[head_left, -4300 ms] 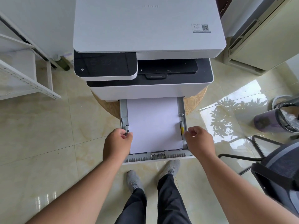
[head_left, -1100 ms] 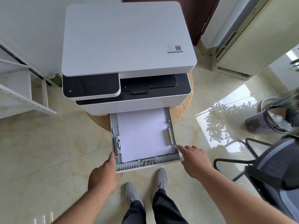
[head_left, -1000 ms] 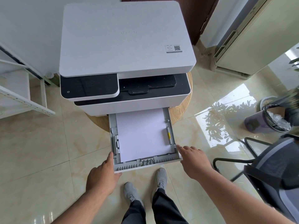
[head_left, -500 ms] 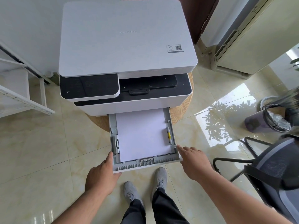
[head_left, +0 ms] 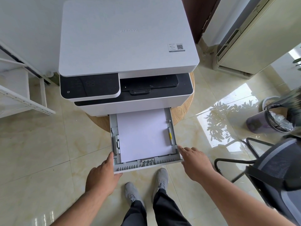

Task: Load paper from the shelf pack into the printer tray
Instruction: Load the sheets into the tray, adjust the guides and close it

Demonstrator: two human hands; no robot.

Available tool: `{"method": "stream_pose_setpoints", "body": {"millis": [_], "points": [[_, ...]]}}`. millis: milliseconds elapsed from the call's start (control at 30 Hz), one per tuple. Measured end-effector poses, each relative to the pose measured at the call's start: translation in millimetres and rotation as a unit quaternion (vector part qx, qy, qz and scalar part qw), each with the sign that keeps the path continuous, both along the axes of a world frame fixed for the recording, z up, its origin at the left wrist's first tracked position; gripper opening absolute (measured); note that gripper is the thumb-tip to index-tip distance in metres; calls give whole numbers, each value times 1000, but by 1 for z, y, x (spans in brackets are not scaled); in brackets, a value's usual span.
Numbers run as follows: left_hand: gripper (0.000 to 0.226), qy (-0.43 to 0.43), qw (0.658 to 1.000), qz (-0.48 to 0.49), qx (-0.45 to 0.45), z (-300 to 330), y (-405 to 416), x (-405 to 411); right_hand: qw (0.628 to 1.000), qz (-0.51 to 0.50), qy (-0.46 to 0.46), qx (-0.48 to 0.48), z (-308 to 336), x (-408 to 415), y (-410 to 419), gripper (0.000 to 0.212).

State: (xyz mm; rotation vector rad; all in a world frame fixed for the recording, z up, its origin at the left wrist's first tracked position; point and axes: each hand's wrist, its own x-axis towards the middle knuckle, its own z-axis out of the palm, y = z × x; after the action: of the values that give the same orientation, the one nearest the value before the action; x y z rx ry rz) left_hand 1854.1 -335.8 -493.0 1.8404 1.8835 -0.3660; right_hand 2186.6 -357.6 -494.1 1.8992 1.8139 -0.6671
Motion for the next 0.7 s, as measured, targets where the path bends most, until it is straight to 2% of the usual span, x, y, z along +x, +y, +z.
{"method": "stream_pose_setpoints", "body": {"millis": [700], "points": [[88,-9,1000,-1,-9,5,4,-1,1000,-7,6,3,5,0,2,68]]}}
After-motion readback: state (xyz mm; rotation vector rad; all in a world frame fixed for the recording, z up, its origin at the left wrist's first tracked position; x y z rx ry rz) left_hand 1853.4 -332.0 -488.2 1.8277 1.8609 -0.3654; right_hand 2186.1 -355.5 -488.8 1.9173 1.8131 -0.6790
